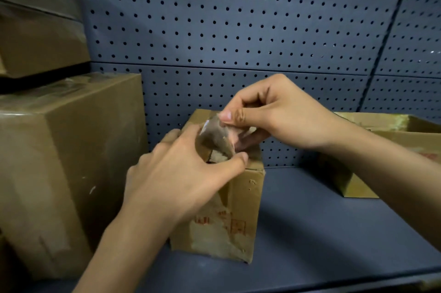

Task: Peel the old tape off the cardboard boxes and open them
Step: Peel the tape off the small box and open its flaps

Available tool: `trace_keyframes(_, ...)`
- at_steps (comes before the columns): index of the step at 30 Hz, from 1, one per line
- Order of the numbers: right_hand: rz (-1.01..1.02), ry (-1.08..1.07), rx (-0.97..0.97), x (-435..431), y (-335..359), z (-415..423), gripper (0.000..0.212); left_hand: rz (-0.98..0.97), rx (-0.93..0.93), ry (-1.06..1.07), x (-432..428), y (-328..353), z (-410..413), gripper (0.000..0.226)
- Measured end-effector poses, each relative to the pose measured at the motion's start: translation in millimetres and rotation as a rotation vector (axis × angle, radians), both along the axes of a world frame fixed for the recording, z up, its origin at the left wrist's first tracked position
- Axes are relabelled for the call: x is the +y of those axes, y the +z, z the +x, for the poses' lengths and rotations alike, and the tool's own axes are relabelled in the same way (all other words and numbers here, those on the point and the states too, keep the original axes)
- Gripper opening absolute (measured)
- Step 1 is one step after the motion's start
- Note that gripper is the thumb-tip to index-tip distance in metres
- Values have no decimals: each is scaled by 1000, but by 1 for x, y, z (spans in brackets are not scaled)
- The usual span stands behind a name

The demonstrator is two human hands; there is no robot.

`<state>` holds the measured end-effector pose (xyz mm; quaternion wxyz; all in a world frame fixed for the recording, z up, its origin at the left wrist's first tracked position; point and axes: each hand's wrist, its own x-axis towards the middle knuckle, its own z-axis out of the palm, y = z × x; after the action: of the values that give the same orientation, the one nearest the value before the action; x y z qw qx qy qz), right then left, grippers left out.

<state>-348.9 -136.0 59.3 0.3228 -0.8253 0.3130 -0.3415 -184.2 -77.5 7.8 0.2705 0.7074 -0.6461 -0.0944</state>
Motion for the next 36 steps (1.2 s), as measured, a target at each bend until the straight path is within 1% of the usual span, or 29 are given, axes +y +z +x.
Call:
trace_keyframes(3,-11,-69,-42,-6,4,-5,32,84,21,-105,2,6,7,80)
trace_keyframes(6,14,-127,-44,-15,4,-7,31,122,47,-181,2,10,13,75)
trace_keyframes(7,28,-155,-59,-19,3,-8,30,124,57,-200,2,11,16,81)
trace_keyframes(9,54,-220,-96,-29,3,-13,29,127,54,-230,1,9,20,103)
trace_keyframes(10,72,-247,-115,-34,2,-16,29,126,40,-238,0,9,21,109)
trace_keyframes(12,112,-295,-138,-44,0,-22,29,126,21,-241,-1,8,21,114)
trace_keyframes(15,147,-359,-159,-53,-3,-30,26,110,5,-260,1,8,20,112)
trace_keyframes(18,135,-472,-289,-66,0,-41,20,127,1,-288,3,8,24,111)
trace_keyframes(20,163,-512,-355,-76,2,-48,19,140,2,-305,4,7,27,110)
trace_keyframes(21,205,-508,-374,-80,1,-49,19,144,6,-307,5,7,28,108)
trace_keyframes(23,357,-469,-464,-82,-3,-47,14,157,3,-305,4,8,28,106)
trace_keyframes(26,632,-328,-767,-80,-7,-41,15,180,4,-310,2,10,26,106)
trace_keyframes(27,689,-289,-844,-81,-7,-42,17,184,-7,-306,1,11,24,107)
trace_keyframes(28,732,-258,-875,-82,-7,-42,19,183,-31,-295,0,12,21,107)
trace_keyframes(30,777,-224,-819,-84,-9,-45,21,162,-100,-244,-1,17,11,101)
trace_keyframes(32,787,-189,-692,-83,-10,-48,27,137,-175,-162,-1,22,0,96)
trace_keyframes(34,769,-125,-607,-79,-6,-50,27,130,-248,-107,-1,24,-12,102)
trace_keyframes(36,743,-32,-538,-72,-2,-51,27,117,-294,-94,-1,21,-21,115)
